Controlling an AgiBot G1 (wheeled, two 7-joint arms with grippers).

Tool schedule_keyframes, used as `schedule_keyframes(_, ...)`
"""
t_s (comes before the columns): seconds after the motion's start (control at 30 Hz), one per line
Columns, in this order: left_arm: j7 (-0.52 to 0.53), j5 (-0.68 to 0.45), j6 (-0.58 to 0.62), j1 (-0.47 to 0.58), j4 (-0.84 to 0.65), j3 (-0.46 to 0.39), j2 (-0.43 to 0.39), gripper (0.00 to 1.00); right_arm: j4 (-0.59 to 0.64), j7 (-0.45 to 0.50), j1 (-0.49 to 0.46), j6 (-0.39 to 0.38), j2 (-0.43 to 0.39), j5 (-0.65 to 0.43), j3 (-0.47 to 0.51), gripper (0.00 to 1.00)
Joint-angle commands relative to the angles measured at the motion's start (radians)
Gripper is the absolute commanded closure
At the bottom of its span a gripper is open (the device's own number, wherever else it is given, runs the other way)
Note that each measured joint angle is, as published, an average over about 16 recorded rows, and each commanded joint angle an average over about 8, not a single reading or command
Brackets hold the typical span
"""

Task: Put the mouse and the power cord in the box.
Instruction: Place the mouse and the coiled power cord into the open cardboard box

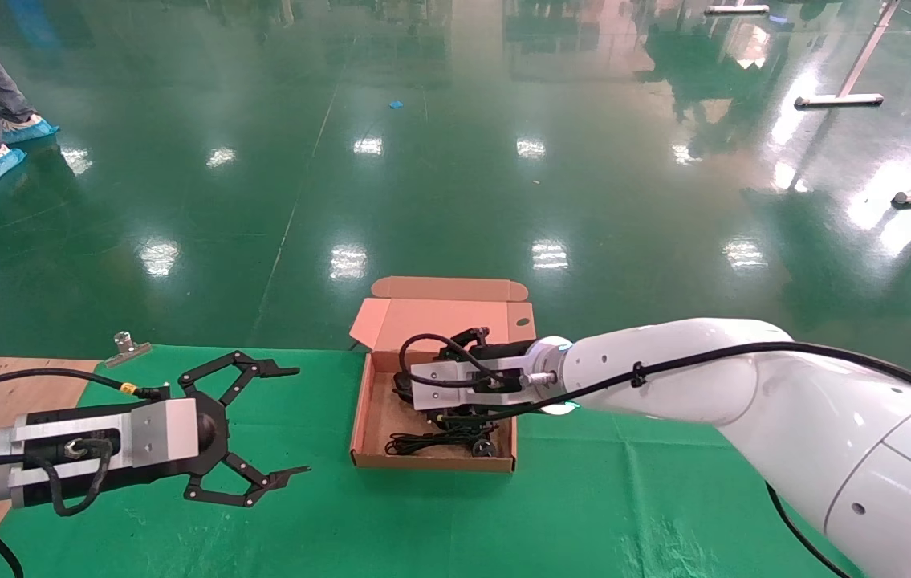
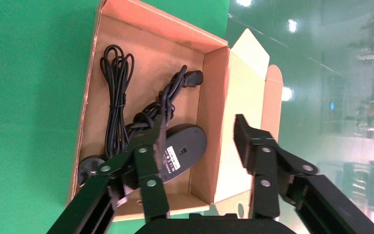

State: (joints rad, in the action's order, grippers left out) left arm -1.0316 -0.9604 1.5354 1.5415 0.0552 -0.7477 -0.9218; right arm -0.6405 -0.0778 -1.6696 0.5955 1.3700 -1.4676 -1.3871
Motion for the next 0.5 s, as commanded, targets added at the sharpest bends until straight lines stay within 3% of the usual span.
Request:
schedule_keyframes(0.03,-0.003,-0.001,0.0,0.001,-0.003,-0.001,-0.001,0.0,0.001,-0.001,-0.002,-0.001,0.001,-0.002,-0.002,0.0)
schedule_keyframes(0.2,0.042,0.007,-0.002,-0.016,0.042,0.016,0.011,0.0,-0.019,0.007,0.017,0.028,-0.023,0.021,0.034,0.0)
schedule_keyframes(0.5,0.218,0.041,-0.008,-0.084,0.22,0.083,0.055,0.0,-0.111,0.046,0.102,0.157,-0.131,0.127,0.193,0.0)
